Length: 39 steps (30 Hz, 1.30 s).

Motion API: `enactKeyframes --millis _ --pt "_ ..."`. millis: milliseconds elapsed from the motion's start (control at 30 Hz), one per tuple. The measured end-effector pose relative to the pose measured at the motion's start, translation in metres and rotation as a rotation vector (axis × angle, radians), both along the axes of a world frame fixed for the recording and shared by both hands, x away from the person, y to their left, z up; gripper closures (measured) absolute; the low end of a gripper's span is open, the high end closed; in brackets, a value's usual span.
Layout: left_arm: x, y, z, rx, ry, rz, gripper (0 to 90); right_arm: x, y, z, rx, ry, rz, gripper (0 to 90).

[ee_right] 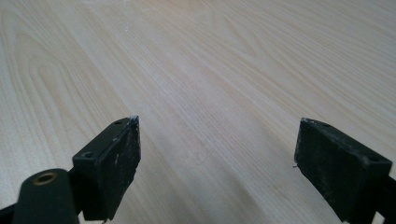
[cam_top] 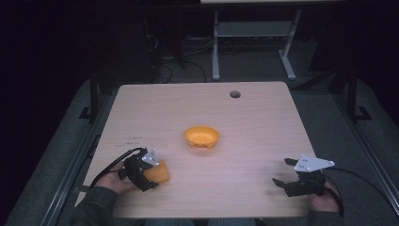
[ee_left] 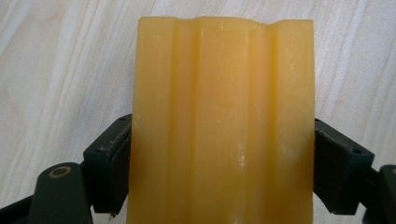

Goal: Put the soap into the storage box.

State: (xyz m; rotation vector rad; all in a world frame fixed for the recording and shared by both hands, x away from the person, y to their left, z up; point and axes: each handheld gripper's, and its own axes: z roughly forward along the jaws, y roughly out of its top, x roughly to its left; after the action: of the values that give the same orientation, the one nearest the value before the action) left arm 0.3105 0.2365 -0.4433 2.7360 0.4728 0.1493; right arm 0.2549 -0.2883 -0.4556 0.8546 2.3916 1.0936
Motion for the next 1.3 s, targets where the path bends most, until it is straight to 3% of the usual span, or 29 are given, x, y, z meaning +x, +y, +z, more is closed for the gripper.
enactKeyframes --millis 267,433,700,1300 --pt "0.0 0.001 0.001 -0.008 0.014 0.008 20.9 -0.001 0.0 0.001 0.008 -0.005 -0.001 13.9" --pt "0.001 0.001 0.002 -0.032 0.034 0.02 21.0 -0.001 -0.001 0.001 0.015 -0.009 -0.002 13.9" --pt "0.002 0.006 0.01 -0.076 0.032 0.024 21.0 0.0 -0.001 0.001 0.016 -0.006 -0.002 13.9" --pt "0.014 -0.004 0.032 -0.072 0.002 -0.001 21.1 0.001 -0.001 0.0 0.021 0.01 -0.008 13.9"
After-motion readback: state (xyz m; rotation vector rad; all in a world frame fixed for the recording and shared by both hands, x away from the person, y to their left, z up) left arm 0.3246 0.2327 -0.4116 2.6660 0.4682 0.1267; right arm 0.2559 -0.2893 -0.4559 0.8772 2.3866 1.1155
